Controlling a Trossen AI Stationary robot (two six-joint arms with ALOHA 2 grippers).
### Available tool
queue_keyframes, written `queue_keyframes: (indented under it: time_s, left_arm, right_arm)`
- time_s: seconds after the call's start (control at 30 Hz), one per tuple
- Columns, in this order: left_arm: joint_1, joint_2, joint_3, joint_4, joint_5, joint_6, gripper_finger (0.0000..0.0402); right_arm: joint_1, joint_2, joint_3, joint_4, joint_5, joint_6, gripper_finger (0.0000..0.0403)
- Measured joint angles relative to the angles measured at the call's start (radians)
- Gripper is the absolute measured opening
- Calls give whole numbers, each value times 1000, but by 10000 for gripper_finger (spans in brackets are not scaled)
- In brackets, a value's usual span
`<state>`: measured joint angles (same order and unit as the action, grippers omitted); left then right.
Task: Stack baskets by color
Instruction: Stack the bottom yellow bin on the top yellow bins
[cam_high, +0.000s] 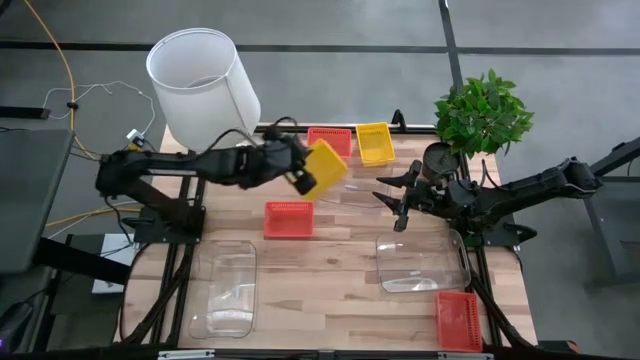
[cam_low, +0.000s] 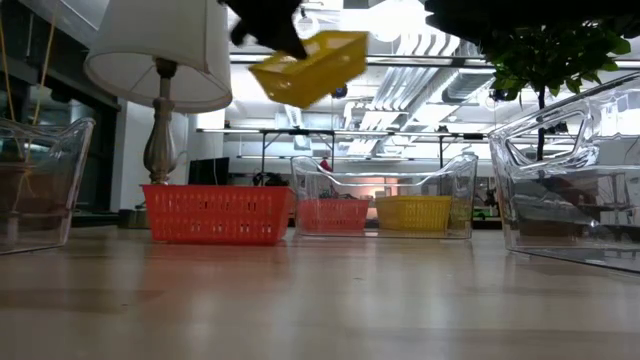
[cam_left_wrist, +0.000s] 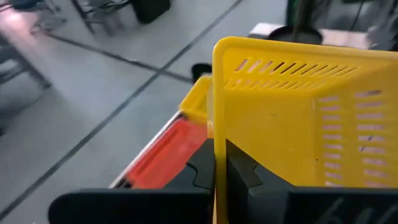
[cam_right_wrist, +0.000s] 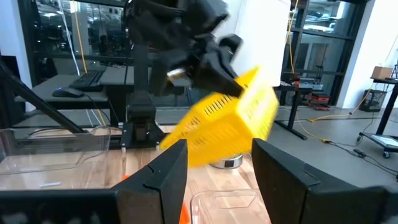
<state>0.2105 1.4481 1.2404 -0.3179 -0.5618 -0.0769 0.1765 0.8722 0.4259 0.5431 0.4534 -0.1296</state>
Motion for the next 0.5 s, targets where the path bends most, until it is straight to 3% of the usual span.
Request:
queue_keyframes:
  time_s: [0.33, 0.5]
  left_arm:
    - [94, 240, 0, 556, 31, 20, 0]
    - [131, 348, 0, 818, 114, -95, 0]
  right_arm:
    - [0, 0, 0, -11, 0, 25, 167]
    - [0, 0, 0, -12, 0, 25, 167]
